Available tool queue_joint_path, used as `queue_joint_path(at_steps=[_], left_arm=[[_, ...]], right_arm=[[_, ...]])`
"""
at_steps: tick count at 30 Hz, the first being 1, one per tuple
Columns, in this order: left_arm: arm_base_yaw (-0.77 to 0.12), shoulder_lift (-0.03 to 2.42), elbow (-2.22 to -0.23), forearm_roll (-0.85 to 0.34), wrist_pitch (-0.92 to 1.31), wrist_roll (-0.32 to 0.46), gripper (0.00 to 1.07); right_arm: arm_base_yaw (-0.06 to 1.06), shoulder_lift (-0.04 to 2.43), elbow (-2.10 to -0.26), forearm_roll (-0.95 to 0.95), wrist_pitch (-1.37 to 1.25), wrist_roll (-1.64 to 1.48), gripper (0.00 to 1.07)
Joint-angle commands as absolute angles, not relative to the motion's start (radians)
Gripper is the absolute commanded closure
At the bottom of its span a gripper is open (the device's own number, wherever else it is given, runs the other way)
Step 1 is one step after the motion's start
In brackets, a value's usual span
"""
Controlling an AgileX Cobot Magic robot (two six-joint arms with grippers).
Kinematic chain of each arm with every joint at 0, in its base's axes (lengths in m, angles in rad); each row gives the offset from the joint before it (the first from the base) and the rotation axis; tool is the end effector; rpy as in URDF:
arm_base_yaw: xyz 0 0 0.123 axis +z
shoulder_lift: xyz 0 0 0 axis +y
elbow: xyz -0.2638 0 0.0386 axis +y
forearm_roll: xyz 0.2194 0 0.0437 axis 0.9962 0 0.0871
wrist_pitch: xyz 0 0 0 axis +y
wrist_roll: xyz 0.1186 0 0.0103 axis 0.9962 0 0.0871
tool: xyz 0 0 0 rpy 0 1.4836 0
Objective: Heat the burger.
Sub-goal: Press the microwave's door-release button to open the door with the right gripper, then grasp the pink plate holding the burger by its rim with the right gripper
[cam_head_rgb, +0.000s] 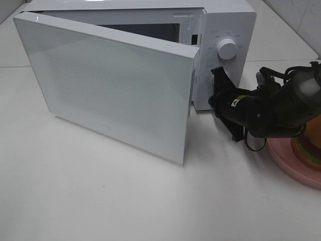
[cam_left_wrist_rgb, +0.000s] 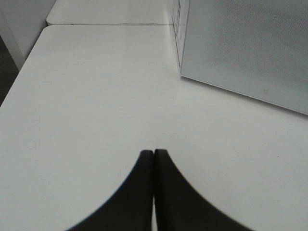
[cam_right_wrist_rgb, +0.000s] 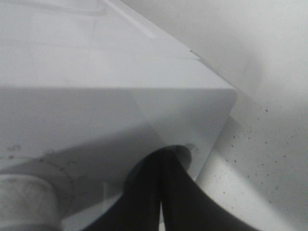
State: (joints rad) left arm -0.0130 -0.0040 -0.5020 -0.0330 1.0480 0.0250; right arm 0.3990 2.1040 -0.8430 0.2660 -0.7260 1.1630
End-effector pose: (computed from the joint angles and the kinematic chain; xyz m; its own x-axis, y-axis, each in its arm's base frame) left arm 0.0136 -0.0036 0.2528 -0.4387 0.0142 -0.8985 0.0424 0.9991 -0.0049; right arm 0.3587 0.1287 0.0822 -0.3187 0.9115 -0.2601 0.3558 0.3694 0.8585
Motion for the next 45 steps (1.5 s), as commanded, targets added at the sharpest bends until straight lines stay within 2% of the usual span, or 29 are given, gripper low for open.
queue_joint_path(at_steps=[1,3,8,11,13,19,23,32,36,41,45], left_arm=[[-0.019,-0.026,-0.501,-0.037,1.041,0.024,1.06],[-0.019,-0.026,-0.501,-0.037,1.041,0.024,1.06],[-0.019,-0.026,-0.501,-0.037,1.041,0.024,1.06],[-0.019,-0.026,-0.501,-0.037,1.041,0.024,1.06],[-0.019,-0.026,-0.501,-0.037,1.041,0.024,1.06],[-0.017,-0.026,-0.501,-0.037,1.041,0.024,1.06],[-0.017,-0.026,-0.501,-0.037,1.041,0.024,1.06],[-0.017,-0.026,-0.501,-0.037,1.041,0.024,1.06],[-0.017,-0.026,-0.501,-0.037,1.041,0.024,1.06],[-0.017,-0.026,-0.501,-0.037,1.041,0.024,1.06],[-0.017,-0.026,-0.501,-0.037,1.041,0.024,1.06]], right_arm=[[0.392,2.087,-0.923,0.229,-0.933,1.135,1.07],[0.392,2.085,-0.923,0.229,-0.921,1.135,1.07],[0.392,2.033,-0.923,0.226,-0.66,1.138,1.02],[0.392,2.024,-0.923,0.226,-0.619,1.138,1.0],[0.392,1.977,-0.919,0.191,-0.453,1.118,0.93],[0.392,1.915,-0.885,0.167,-0.298,1.008,0.85],[0.392,1.886,-0.863,0.165,-0.239,0.968,0.83],[0.392,1.821,-0.846,0.159,-0.098,0.685,0.79],[0.392,1.756,-0.846,0.08,0.0,0.411,0.74],[0.392,1.708,-0.846,0.037,0.1,0.286,0.74],[0.392,1.681,-0.847,0.034,0.158,0.239,0.69]])
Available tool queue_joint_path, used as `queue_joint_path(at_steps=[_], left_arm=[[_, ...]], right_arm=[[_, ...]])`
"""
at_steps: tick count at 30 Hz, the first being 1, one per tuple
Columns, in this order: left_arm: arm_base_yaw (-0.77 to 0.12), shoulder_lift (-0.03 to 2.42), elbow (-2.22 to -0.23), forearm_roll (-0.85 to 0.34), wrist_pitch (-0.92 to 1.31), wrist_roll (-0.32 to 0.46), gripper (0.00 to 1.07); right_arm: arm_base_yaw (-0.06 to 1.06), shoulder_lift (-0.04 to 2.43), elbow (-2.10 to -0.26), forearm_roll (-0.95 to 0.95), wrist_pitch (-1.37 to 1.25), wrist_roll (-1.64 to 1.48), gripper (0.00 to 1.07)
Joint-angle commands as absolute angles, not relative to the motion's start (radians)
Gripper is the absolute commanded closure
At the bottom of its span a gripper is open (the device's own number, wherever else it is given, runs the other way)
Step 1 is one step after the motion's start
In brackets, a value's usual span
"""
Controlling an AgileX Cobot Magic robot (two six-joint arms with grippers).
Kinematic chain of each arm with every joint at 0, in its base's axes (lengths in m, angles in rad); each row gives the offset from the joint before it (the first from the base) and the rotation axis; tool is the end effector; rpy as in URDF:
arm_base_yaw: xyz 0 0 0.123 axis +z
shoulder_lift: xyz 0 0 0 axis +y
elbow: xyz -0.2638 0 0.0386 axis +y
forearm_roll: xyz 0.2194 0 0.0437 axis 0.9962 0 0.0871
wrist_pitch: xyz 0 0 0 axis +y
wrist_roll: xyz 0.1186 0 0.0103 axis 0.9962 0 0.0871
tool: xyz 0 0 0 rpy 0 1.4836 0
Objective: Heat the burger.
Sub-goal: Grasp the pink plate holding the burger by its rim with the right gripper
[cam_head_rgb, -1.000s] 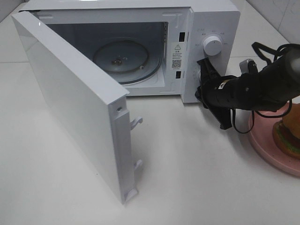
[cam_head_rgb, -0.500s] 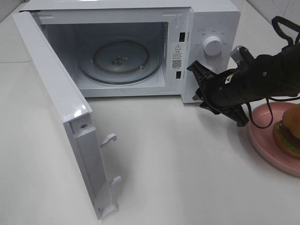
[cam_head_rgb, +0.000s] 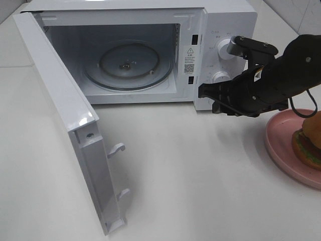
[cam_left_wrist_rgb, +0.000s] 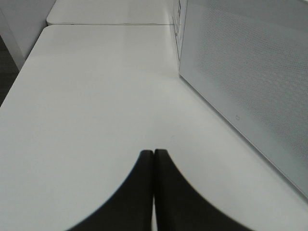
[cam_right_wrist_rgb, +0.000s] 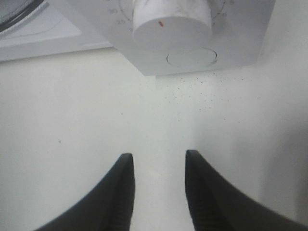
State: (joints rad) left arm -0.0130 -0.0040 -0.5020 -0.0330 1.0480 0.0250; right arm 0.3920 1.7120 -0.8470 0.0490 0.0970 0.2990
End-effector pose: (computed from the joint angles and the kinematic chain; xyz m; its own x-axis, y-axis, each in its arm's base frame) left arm 0.0136 -0.0036 0.2528 -0.4387 0.0142 -0.8985 0.0424 0.9991 -0.0049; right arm 0.3022 0.1255 0.1487 -0.7978 0.0389 -0.6016 -0.1201 0.9676 0.2220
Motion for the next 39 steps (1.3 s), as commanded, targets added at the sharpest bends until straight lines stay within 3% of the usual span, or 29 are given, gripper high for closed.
queue_joint_path(at_steps=[1,6,8,12,17,25,39], left_arm=[[-0.017,-0.026,-0.501,-0.037,1.041,0.024,1.06],[-0.017,-0.026,-0.501,-0.037,1.041,0.024,1.06],[-0.017,-0.026,-0.501,-0.037,1.041,0.024,1.06],[-0.017,-0.026,-0.501,-0.037,1.041,0.024,1.06],[-0.017,-0.026,-0.501,-0.037,1.041,0.024,1.06],[-0.017,-0.026,-0.501,-0.037,1.041,0.024,1.06],[-0.017,-0.026,-0.501,-0.037,1.041,0.024,1.06]], right_arm=[[0.392,1.665,-0.847,0.033,0.194,0.207,0.64],[0.392,1.647,-0.864,0.034,0.303,0.145,0.49],[0.392,1.647,-0.907,0.034,0.447,0.106,0.36],[0.392,1.647,-0.973,0.024,0.64,0.069,0.27],[0.392,1.648,-1.039,-0.07,0.828,0.088,0.29],[0.392,1.649,-1.041,-0.255,0.863,0.195,0.31],[0.392,1.755,-1.041,-0.281,0.853,0.196,0.31]])
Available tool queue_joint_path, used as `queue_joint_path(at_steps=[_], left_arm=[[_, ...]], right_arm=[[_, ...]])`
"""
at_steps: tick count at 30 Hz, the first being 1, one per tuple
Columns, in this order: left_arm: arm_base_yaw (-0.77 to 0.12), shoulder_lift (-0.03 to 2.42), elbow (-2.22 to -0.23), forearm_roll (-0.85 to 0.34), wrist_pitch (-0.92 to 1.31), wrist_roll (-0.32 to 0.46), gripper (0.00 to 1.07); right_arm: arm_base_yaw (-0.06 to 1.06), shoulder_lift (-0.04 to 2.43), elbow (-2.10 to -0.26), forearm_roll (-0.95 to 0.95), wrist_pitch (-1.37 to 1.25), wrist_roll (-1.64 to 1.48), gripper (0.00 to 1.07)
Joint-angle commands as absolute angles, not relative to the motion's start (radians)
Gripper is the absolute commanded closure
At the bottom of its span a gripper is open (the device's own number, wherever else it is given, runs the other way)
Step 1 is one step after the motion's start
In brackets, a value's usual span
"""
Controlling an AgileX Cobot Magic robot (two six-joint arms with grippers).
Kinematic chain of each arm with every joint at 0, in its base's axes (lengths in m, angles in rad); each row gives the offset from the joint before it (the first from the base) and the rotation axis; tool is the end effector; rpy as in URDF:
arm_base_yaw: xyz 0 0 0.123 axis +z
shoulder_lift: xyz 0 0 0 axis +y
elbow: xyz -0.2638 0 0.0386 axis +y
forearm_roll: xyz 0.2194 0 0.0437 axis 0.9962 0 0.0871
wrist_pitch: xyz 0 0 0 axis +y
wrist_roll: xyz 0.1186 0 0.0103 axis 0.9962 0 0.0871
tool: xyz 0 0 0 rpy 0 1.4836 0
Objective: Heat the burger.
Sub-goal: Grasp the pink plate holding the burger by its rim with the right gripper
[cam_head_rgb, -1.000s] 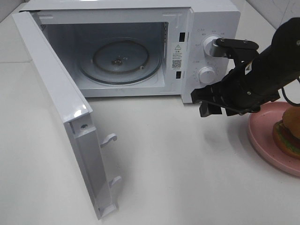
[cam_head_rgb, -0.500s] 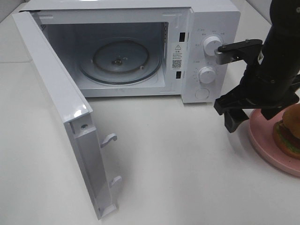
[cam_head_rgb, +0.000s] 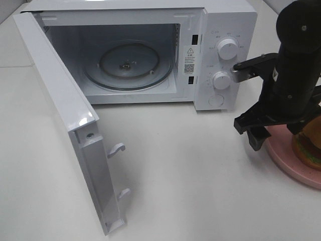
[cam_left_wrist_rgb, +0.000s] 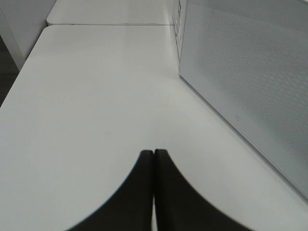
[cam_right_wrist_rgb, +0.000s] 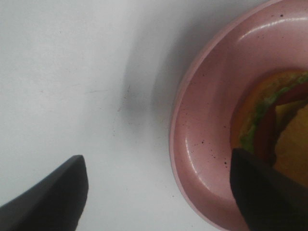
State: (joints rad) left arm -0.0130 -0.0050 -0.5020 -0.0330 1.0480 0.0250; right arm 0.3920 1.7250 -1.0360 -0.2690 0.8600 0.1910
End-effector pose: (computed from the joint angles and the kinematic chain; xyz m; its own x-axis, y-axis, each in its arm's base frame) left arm 0.0135 -0.0036 0.2528 -0.4378 0.0142 -0.8990 0.0424 0.9991 -0.0049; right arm 0.2776 0.0888 0.1563 -0.9212 -0.3670 -0.1294 -0.3386 0.9198 -0.1981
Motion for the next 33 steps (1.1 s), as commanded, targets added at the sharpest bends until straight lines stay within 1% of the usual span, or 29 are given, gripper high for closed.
queue_joint_path(at_steps=[1,9,12,18,20,21,22,23,24,25,26,28,29,30,31,32,33], left_arm=[[-0.017,-0.026,-0.501,-0.037,1.041,0.024,1.06],[-0.017,-0.026,-0.501,-0.037,1.041,0.024,1.06],[-0.017,-0.026,-0.501,-0.037,1.041,0.024,1.06],[-0.017,-0.026,-0.501,-0.037,1.041,0.024,1.06],[-0.017,-0.026,-0.501,-0.037,1.041,0.024,1.06],[-0.017,-0.026,-0.501,-0.037,1.041,0.024,1.06],[-0.017,-0.026,-0.501,-0.037,1.041,0.024,1.06],[-0.017,-0.026,-0.501,-0.037,1.041,0.024,1.06],[-0.017,-0.026,-0.501,-0.037,1.041,0.024,1.06],[-0.017,-0.026,-0.501,-0.037,1.041,0.024,1.06],[-0.017,-0.026,-0.501,-0.037,1.041,0.024,1.06],[-0.017,-0.026,-0.501,-0.037,1.041,0.024,1.06],[-0.017,-0.026,-0.501,-0.037,1.041,0.024,1.06],[-0.017,-0.026,-0.501,-0.037,1.041,0.024,1.06],[-0.017,-0.026,-0.501,-0.037,1.041,0.024,1.06],[-0.017,-0.026,-0.501,-0.037,1.041,0.024,1.06],[-0.017,-0.026,-0.501,-0.037,1.041,0.024,1.06]], right_arm=[[0.392,1.776,-1.041,-0.286,0.84,0.198,0.31],[0.392,1.872,-1.041,-0.35,0.803,0.205,0.31],[0.392,1.913,-1.041,-0.357,0.755,0.205,0.31],[0.392,1.949,-1.041,-0.359,0.747,0.19,0.32],[0.392,1.98,-1.041,-0.359,0.746,0.171,0.37],[0.392,1.98,-1.041,-0.359,0.746,0.171,0.37],[0.392,1.989,-1.041,-0.356,0.743,0.163,0.4],[0.392,1.989,-1.041,-0.356,0.743,0.163,0.4],[0.392,1.991,-1.041,-0.355,0.743,0.161,0.42],[0.392,1.994,-1.041,-0.354,0.741,0.161,0.46],[0.392,1.994,-1.041,-0.354,0.741,0.161,0.46],[0.392,1.994,-1.041,-0.354,0.736,0.161,0.57],[0.392,1.994,-1.041,-0.354,0.736,0.161,0.57],[0.392,1.994,-1.041,-0.354,0.736,0.161,0.69],[0.392,1.994,-1.041,-0.354,0.736,0.161,0.69],[0.392,1.994,-1.041,-0.355,0.736,0.165,0.83],[0.392,1.994,-1.041,-0.355,0.736,0.165,0.88]])
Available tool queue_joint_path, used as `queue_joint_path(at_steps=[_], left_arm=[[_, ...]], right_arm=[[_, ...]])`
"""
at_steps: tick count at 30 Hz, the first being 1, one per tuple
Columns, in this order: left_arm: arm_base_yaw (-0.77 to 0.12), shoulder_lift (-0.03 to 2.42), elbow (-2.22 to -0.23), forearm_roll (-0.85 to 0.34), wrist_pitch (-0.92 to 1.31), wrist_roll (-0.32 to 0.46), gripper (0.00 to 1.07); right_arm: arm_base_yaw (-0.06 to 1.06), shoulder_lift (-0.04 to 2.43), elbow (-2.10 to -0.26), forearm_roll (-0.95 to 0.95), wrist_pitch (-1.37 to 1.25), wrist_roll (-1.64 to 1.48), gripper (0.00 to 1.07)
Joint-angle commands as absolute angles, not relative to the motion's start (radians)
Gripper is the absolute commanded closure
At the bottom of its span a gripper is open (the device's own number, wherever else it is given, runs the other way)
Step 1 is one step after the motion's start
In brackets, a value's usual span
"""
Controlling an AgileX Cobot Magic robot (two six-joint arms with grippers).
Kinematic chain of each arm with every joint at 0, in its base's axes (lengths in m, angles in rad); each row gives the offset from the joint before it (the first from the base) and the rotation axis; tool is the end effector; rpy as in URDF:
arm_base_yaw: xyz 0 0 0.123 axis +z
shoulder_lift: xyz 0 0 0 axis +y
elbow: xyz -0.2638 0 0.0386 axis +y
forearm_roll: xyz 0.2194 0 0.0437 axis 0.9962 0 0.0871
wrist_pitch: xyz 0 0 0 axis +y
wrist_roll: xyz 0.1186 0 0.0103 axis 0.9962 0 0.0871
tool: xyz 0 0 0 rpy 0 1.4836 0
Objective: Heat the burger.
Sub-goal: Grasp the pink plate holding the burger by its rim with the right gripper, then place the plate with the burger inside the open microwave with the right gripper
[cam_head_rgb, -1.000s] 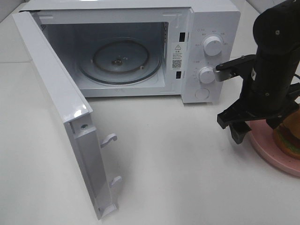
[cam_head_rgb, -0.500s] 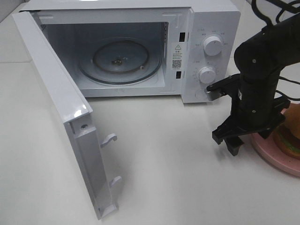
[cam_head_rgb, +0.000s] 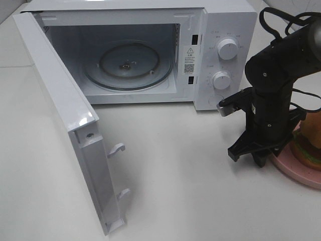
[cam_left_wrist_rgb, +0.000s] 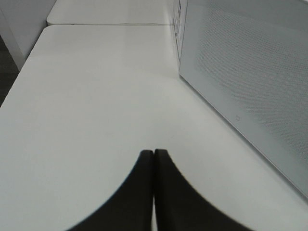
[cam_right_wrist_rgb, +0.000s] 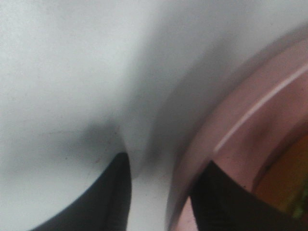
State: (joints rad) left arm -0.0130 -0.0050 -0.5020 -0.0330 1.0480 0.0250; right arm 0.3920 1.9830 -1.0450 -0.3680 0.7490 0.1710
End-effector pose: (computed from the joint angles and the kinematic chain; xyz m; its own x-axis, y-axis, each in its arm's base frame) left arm 0.0135 -0.0036 0.2528 -0.4378 0.0142 -0.8990 0.0424 0.9991 -0.0049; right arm 0.2945 0.0902 0.0828 -0.8807 -0.4732 0.0201 -0.4633 0.8519 -0.2442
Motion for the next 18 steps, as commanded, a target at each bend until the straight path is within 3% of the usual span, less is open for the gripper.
queue_joint_path(at_steps=[1,2,5,18], left_arm=[[-0.017,-0.026,-0.501,-0.037,1.041,0.024,1.06],[-0.017,-0.026,-0.501,-0.037,1.041,0.024,1.06],[-0.017,-0.026,-0.501,-0.037,1.041,0.024,1.06],[-0.017,-0.026,-0.501,-0.037,1.041,0.024,1.06]], right_arm=[[0.392,1.994,-1.041,-0.355,0.736,0.165,0.88],[0.392,1.994,-1.041,-0.359,0.736,0.165,0.99],[0.392,1.991,-1.041,-0.359,0.736,0.165,1.07],[0.394,1.961,-1.041,-0.415,0.737,0.187,1.07]])
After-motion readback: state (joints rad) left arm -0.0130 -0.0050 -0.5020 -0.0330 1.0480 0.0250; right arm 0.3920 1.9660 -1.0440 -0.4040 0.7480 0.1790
